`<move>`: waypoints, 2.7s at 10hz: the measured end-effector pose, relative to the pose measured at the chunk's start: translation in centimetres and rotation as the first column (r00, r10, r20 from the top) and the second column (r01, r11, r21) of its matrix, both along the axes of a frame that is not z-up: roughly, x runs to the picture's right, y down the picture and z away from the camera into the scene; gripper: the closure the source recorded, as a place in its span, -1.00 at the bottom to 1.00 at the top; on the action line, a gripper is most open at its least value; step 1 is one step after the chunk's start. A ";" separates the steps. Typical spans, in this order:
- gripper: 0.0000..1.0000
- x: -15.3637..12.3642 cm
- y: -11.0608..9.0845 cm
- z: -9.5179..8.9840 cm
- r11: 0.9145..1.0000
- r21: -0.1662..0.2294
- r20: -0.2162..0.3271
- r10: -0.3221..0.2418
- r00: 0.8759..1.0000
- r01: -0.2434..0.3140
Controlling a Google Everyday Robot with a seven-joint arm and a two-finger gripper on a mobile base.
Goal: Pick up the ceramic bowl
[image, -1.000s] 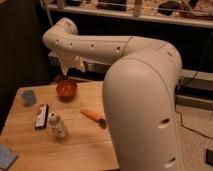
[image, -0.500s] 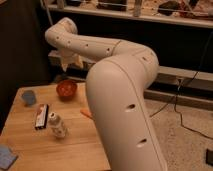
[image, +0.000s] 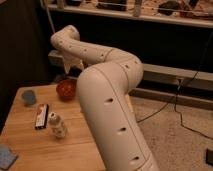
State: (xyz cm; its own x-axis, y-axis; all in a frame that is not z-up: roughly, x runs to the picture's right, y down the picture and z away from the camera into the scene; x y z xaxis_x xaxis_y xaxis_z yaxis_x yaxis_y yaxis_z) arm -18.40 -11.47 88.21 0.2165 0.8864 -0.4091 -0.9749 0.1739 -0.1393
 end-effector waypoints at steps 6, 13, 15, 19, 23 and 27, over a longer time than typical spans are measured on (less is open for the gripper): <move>-0.30 0.3 4.4 5.6 0.986 -0.167 -0.006 0.006 1.000 -0.007; 0.20 -0.4 10.0 9.8 0.952 -0.306 -0.014 -0.028 1.000 0.023; 0.57 -0.5 10.5 10.2 0.946 -0.323 -0.012 -0.023 1.000 0.018; 1.00 -1.3 8.7 9.3 0.952 -0.304 0.021 -0.029 0.999 0.034; 1.00 -0.8 5.3 6.6 0.961 -0.274 0.121 -0.004 0.993 0.037; 1.00 1.9 4.0 3.2 0.959 -0.276 0.198 -0.003 0.980 0.059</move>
